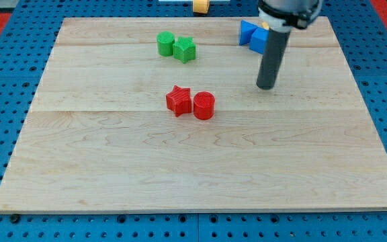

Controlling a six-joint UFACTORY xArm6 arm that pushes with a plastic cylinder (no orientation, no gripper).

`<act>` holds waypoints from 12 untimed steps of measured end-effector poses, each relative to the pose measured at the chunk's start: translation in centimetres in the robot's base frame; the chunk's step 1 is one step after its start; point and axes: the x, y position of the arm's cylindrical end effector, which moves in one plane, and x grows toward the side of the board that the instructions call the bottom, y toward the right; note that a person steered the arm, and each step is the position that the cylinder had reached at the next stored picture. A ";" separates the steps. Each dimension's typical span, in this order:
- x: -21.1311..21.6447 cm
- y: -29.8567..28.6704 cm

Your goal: Move the yellow hexagon to the top of the red circle

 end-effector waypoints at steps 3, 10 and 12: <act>-7.6 -4.4; -13.2 8.2; -6.4 3.2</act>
